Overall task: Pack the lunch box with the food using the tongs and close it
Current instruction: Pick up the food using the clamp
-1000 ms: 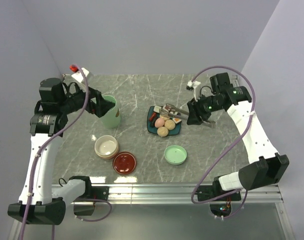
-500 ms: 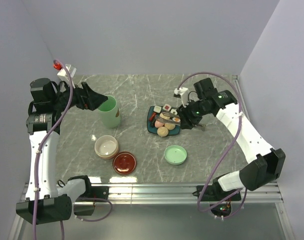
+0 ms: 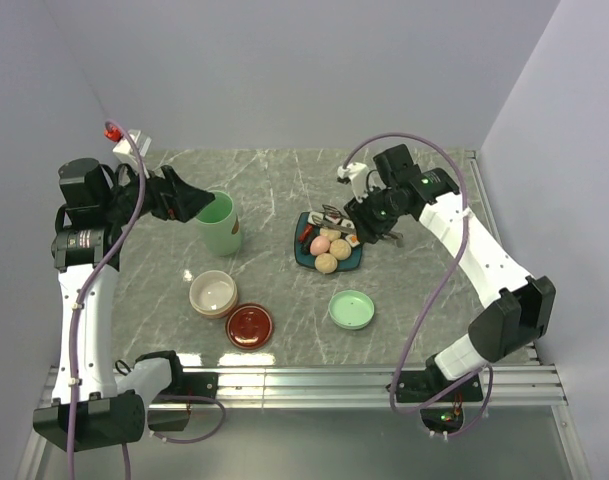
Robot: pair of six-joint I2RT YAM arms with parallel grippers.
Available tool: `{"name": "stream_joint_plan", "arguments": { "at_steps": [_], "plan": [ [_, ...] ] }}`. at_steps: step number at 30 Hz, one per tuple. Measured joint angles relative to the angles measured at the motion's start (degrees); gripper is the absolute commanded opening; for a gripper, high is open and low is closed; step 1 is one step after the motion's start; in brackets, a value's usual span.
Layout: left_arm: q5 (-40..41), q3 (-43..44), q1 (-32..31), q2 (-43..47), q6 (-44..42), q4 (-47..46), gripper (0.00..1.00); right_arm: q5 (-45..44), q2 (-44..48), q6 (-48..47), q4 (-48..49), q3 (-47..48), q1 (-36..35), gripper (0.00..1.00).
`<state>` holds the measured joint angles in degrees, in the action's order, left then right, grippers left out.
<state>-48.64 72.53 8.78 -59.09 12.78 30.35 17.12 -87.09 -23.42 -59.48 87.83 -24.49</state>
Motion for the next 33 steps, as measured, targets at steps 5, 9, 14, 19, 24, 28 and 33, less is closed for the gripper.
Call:
{"name": "stream_joint_plan", "arguments": {
  "at_steps": [5,9,14,19,24,28,33],
  "plan": [
    [-0.02,0.00,0.02,0.00,-1.25,1.49,0.99,1.01,5.03,-1.31,-2.58,-5.64,0.00,0.51],
    [-0.11,0.00,0.02,0.00,-1.81,2.08,0.99,1.20,8.98,-1.77,-5.29,-10.05,0.00,0.51],
    [-0.17,-0.02,0.02,0.00,-2.60,2.10,0.99,1.86,9.14,-1.42,-5.84,-12.22,0.00,0.52],
    [-0.22,-0.02,0.02,0.00,-2.89,2.12,0.99,2.19,7.87,-0.37,-5.79,-12.22,0.00,0.54],
    [-0.33,-0.04,0.02,0.00,-3.10,2.47,0.99,2.84,6.25,0.28,-5.53,-12.22,0.00,0.55],
    [-0.59,-0.17,0.02,0.00,-3.34,2.78,0.99,3.54,5.51,0.59,-5.07,-12.22,0.00,0.55],
    [-0.63,-0.20,0.02,0.00,-3.69,3.37,0.99,3.67,3.87,1.03,-4.33,-12.22,0.00,0.58]
  ]
}}
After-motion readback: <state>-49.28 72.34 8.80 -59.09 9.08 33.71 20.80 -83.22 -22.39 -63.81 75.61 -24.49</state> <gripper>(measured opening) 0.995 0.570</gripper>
